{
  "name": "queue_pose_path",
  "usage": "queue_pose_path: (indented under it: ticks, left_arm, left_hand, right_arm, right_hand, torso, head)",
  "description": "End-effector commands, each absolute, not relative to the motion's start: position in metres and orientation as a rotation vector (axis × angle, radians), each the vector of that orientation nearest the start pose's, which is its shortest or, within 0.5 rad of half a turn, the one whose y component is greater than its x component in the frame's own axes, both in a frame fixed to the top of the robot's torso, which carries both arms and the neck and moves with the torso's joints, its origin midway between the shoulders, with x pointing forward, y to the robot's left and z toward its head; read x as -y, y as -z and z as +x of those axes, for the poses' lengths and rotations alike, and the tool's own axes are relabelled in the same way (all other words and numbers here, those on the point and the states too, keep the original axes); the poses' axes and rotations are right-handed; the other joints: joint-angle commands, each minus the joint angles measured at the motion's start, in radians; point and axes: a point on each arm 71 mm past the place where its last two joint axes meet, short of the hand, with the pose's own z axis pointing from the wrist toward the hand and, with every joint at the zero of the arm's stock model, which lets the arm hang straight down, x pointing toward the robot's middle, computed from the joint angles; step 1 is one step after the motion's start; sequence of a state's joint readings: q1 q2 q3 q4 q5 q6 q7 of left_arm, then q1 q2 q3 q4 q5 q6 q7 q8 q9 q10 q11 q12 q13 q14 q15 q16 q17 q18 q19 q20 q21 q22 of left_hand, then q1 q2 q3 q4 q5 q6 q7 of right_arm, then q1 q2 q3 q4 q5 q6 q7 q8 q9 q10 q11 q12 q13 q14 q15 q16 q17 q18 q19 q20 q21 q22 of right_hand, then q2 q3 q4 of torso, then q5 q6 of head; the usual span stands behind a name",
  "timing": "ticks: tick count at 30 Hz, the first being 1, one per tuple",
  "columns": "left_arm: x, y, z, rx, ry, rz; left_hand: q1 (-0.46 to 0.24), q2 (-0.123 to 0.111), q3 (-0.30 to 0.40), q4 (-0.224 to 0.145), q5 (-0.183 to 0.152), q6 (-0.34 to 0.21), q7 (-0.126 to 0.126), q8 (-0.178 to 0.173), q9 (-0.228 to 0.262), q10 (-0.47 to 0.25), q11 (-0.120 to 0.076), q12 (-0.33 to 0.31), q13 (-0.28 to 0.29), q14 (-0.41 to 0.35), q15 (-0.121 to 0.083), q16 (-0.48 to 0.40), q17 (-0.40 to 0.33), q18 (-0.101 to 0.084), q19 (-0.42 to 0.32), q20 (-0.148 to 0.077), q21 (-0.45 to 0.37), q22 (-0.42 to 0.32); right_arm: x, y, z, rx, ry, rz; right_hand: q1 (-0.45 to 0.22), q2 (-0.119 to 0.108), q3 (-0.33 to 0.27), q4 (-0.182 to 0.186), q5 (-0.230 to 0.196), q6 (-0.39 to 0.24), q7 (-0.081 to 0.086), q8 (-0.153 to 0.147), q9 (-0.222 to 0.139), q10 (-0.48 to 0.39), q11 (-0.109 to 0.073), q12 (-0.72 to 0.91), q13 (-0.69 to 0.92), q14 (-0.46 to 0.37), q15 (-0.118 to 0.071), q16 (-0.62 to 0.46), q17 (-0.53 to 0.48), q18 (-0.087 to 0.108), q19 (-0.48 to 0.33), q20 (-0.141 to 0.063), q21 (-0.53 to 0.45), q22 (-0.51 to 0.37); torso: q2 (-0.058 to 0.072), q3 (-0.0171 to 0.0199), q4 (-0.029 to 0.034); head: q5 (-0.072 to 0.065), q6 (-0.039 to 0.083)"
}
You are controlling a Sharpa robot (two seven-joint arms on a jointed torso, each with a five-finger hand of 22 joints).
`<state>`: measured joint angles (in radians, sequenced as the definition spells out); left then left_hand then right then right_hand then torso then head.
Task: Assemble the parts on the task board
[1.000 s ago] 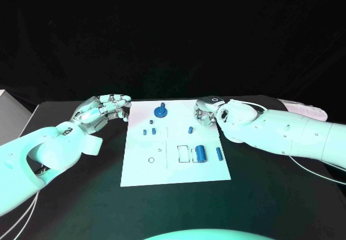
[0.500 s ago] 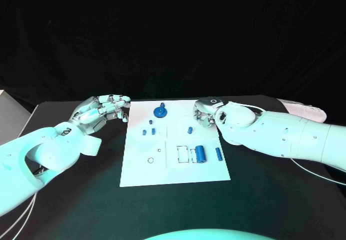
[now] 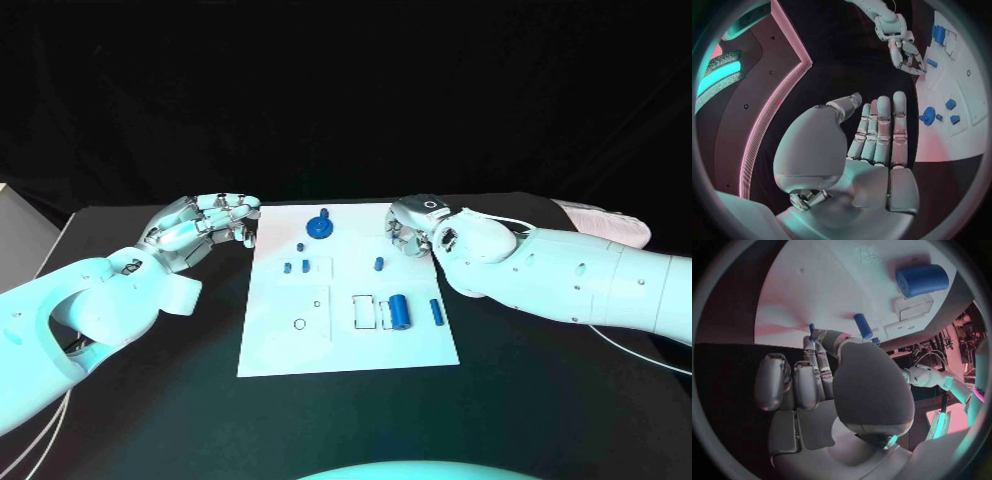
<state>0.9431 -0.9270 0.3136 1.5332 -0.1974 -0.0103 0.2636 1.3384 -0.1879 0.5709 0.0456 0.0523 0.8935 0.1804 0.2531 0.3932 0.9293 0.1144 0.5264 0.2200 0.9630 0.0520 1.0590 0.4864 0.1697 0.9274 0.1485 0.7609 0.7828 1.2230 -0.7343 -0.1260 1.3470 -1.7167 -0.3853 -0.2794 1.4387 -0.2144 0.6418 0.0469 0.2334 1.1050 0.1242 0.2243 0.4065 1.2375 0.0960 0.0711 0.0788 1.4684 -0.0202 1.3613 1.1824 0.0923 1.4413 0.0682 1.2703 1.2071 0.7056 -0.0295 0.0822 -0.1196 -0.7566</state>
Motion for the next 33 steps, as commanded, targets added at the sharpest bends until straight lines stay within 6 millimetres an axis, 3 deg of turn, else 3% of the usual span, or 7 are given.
queue_pose_path:
  ticks: [1, 12, 21, 26, 33]
  left_arm:
    - [-0.242, 0.173, 0.479, -1.514, 1.741, -1.014]
    - [-0.241, 0.174, 0.479, -1.511, 1.74, -1.014]
    - [-0.239, 0.175, 0.481, -1.496, 1.737, -1.021]
    - [-0.238, 0.176, 0.482, -1.487, 1.727, -1.029]
    - [-0.24, 0.177, 0.485, -1.448, 1.663, -1.079]
  left_hand:
    - [0.009, -0.002, -0.005, 0.001, 0.001, -0.006, 0.004, 0.005, -0.001, -0.003, 0.007, -0.006, -0.001, 0.007, 0.003, -0.006, -0.002, 0.014, 0.008, 0.002, -0.002, -0.001]
    - [0.009, -0.002, -0.005, 0.001, 0.001, -0.006, 0.004, 0.005, -0.001, -0.003, 0.007, -0.006, -0.001, 0.007, 0.003, -0.006, -0.002, 0.014, 0.008, 0.002, -0.002, -0.001]
    - [0.01, -0.001, -0.006, 0.002, 0.001, -0.007, 0.004, 0.005, -0.002, -0.004, 0.008, -0.008, -0.002, 0.008, 0.003, -0.007, -0.002, 0.014, 0.009, 0.002, -0.004, -0.003]
    - [0.01, -0.001, -0.006, 0.002, 0.001, -0.007, 0.004, 0.005, -0.002, -0.004, 0.008, -0.008, -0.002, 0.008, 0.003, -0.007, -0.002, 0.014, 0.009, 0.002, -0.004, -0.003]
    - [0.01, 0.001, -0.007, 0.004, 0.001, -0.008, 0.006, 0.006, -0.002, -0.003, 0.008, -0.008, -0.002, 0.01, 0.003, -0.007, -0.002, 0.014, 0.012, 0.003, -0.005, -0.004]
  right_arm:
    - [0.203, 0.2, 0.512, -1.532, -0.325, -0.27]
    - [0.202, 0.186, 0.501, -1.503, -0.373, -0.259]
    - [0.162, 0.178, 0.469, -1.483, -0.54, -0.289]
    - [0.135, 0.18, 0.454, -1.477, -0.622, -0.32]
    - [0.104, 0.192, 0.44, -1.496, -0.696, -0.361]
  right_hand:
    - [-0.002, 0.006, 0.003, -0.005, 0.005, 0.008, -0.001, 0.004, 0.001, 0.049, -0.04, 0.005, 0.014, 0.037, -0.007, 0.007, 0.002, -0.018, 0.007, 0.003, 0.007, 0.003]
    - [-0.004, 0.005, 0.004, -0.007, 0.005, 0.009, -0.001, 0.005, 0.002, 0.05, -0.04, 0.004, 0.015, 0.037, -0.007, 0.009, 0.004, -0.019, 0.009, 0.003, 0.012, 0.009]
    - [-0.005, 0.005, 0.004, -0.007, 0.005, 0.01, -0.001, 0.006, 0.003, 0.051, -0.04, 0.004, 0.015, 0.037, -0.007, 0.01, 0.004, -0.02, 0.01, 0.003, 0.014, 0.012]
    - [-0.006, 0.005, 0.006, -0.008, 0.006, 0.009, -0.001, 0.006, 0.003, 0.051, -0.04, 0.003, 0.015, 0.037, -0.007, 0.01, 0.003, -0.02, 0.011, 0.003, 0.017, 0.015]
    - [-0.007, 0.004, 0.008, -0.01, 0.007, 0.008, 0.0, 0.006, 0.003, 0.051, -0.04, 0.002, 0.015, 0.037, -0.007, 0.009, 0.0, -0.02, 0.01, 0.003, 0.017, 0.015]
  torso:
    - [0.0, -0.0005, 0.0]
    - [-0.001, -0.0006, 0.0003]
    - [-0.002, -0.001, 0.0032]
    - [-0.007, -0.0059, 0.0036]
    - [-0.013, -0.0126, 0.0064]
  head:
    - [-0.001, 0.002]
    - [0.002, 0.004]
    - [0.041, 0.005]
    - [0.064, 0.0]
    - [0.087, -0.01]
